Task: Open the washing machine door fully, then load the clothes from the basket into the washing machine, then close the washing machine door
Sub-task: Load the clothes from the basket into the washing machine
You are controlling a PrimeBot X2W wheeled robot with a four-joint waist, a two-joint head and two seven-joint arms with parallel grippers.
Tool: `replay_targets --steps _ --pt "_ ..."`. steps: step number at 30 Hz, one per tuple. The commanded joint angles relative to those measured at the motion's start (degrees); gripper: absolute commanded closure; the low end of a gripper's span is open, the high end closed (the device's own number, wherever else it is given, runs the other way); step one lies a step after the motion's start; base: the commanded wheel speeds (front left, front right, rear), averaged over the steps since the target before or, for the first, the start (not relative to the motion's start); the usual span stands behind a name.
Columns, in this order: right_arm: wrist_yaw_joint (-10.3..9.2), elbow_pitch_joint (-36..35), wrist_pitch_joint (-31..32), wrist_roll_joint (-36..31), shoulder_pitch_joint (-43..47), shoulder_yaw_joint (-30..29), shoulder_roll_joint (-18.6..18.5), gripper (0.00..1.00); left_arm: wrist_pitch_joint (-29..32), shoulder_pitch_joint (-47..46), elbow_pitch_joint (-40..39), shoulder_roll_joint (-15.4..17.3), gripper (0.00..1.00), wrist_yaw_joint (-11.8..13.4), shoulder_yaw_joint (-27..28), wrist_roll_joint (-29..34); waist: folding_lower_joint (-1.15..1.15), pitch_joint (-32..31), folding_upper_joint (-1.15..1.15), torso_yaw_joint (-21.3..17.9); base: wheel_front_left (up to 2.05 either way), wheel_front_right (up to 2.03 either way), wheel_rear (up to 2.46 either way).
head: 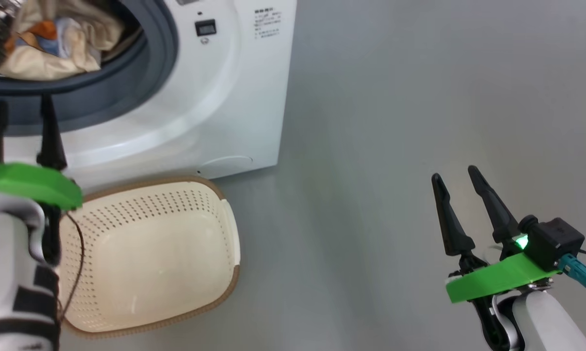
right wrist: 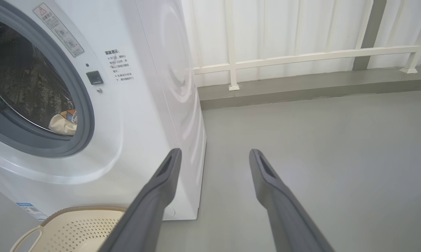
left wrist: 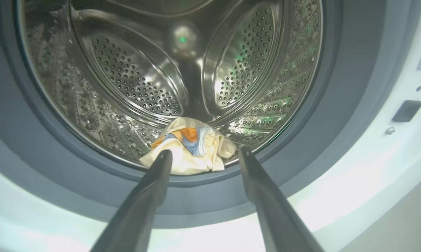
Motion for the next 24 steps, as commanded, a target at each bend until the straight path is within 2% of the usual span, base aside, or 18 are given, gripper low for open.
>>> replay_targets --steps 1,24 --pt "0.25 -0.99 -0.46 -0.42 1.22 0.56 -0.98 0.00 -0.35 2.80 -2.83 1.85 0.00 0.33 1.98 1.10 0.01 -2.99 0.00 1.93 0.00 0.00 0.00" --pt "0.25 -0.47 -0.46 0.09 8.71 -1.82 -4.68 0.00 -0.36 25.24 -16.85 -4.65 0.00 -1.19 7.63 6.76 0.01 -12.71 0.00 6.67 0.00 0.00 0.00"
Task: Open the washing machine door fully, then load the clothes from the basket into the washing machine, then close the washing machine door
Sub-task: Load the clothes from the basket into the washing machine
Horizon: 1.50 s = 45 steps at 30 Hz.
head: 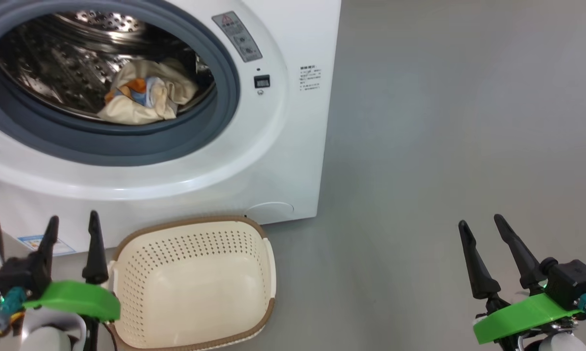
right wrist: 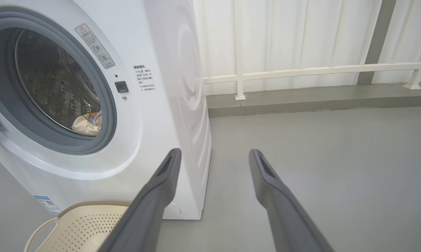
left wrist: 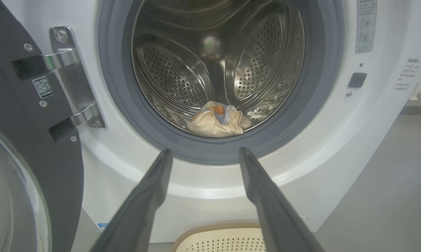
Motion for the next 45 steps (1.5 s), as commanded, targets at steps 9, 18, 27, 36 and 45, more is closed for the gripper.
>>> replay_targets --steps 9,18,27,36,45 --pt "0.25 -1.43 -0.46 0.04 2.96 -0.15 -1.68 0.00 -0.36 6.96 -6.92 -0.85 0.00 -0.75 3.01 1.58 0.00 -3.75 0.00 1.71 0.00 0.00 0.00" --pt "0.25 -1.53 -0.46 0.14 4.98 -0.92 -2.12 0.00 -0.36 13.60 -11.51 -2.65 0.00 -0.77 4.64 2.20 0.00 -5.79 0.00 2.24 0.00 0.00 0.00" --pt "0.25 -1.84 -0.46 0.17 5.73 -1.39 -2.15 0.00 -0.36 16.17 -13.77 -3.57 0.00 -0.99 5.60 2.31 0.00 -6.35 0.00 2.45 0.00 0.00 0.00" --pt "0.25 -2.06 -0.46 0.06 5.86 -1.48 -1.99 0.00 -0.36 16.80 -14.56 -3.97 0.00 -1.44 6.34 2.73 0.00 -6.65 0.00 2.17 0.00 0.00 0.00" --pt "0.25 -2.11 -0.46 -0.05 5.96 -1.50 -1.88 0.00 -0.36 16.60 -14.38 -4.27 0.00 -1.94 6.70 2.83 0.00 -6.70 0.00 2.21 0.00 0.00 0.00"
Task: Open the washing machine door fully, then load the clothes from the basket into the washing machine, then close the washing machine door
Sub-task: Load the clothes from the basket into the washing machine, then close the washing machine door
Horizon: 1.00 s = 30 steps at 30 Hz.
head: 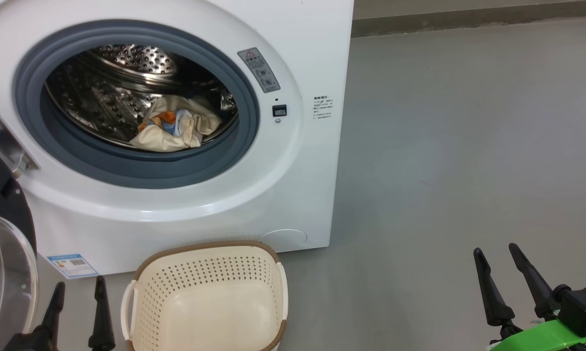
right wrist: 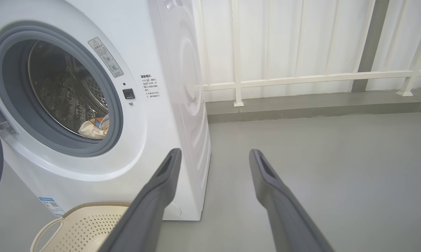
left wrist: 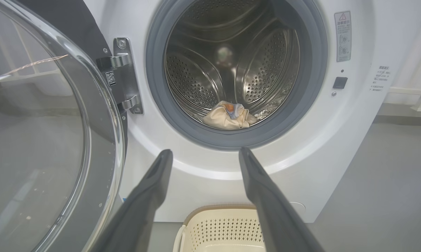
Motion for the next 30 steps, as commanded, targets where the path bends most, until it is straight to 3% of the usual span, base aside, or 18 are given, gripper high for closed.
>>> replay_targets --steps 1,13,30 --pt "0.25 -1.53 -0.46 -0.08 -0.09 0.89 -1.20 0.00 -0.37 -0.37 -1.62 0.72 0.00 -0.22 1.99 0.39 0.00 0.01 0.00 0.04 0.00 0.00 0.00" --pt "0.25 -1.64 -0.46 -0.19 -0.11 0.84 -1.31 0.00 -0.37 -0.50 -1.15 0.36 0.00 -0.66 2.31 0.57 0.00 0.10 0.00 0.26 -0.12 0.12 0.00" --pt "0.25 -1.68 -0.46 -0.08 -0.06 0.90 -1.65 0.00 -0.37 -0.14 -1.25 0.06 0.00 -1.01 2.98 0.93 0.00 0.18 0.00 0.28 -0.88 0.88 0.00"
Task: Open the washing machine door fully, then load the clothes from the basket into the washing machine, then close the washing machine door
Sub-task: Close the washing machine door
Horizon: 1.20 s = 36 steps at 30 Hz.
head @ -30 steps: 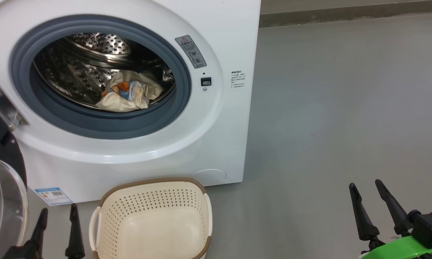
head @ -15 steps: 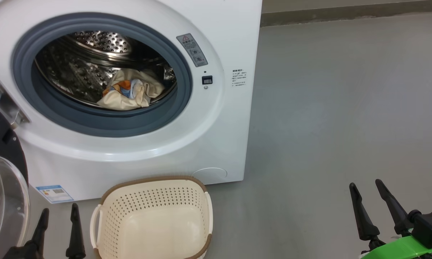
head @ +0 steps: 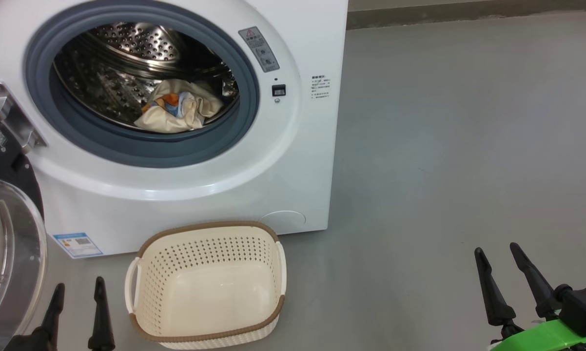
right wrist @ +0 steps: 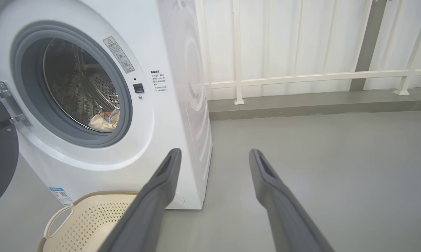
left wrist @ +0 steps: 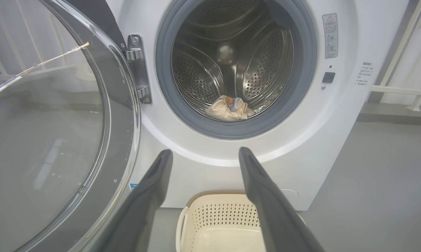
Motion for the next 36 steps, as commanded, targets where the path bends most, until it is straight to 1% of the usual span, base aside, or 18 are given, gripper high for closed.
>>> replay_targets --steps 1,12,19,24,36 --pt "0.25 -1.56 -0.46 -0.08 -0.06 0.95 -1.51 0.00 -0.37 -0.10 -1.37 0.76 0.00 -0.30 1.90 0.44 0.00 -0.03 0.00 0.00 -0.62 0.62 0.00" --pt "0.25 -1.65 -0.46 -0.13 0.07 1.16 -1.67 0.00 -0.37 0.71 -2.22 0.49 0.00 -0.66 1.54 0.59 0.00 -0.18 0.00 0.50 -0.10 0.10 0.00" --pt "0.25 -2.01 -0.46 -0.24 -0.24 1.36 -1.69 0.00 -0.37 0.88 -3.47 0.29 0.00 -0.17 2.05 1.23 0.00 0.07 0.00 2.22 0.00 0.00 0.00" --pt "0.25 -2.06 -0.46 -0.14 -0.71 2.25 -1.93 0.00 -0.37 1.52 -4.87 0.04 0.00 0.58 2.84 0.88 0.00 0.24 0.00 4.71 0.00 0.00 0.00" --pt "0.25 -1.82 -0.46 -0.05 -3.29 6.06 -2.79 0.00 -0.37 2.55 -7.12 -0.29 0.00 1.41 4.55 -1.09 0.00 1.58 0.00 12.91 0.00 0.00 0.00"
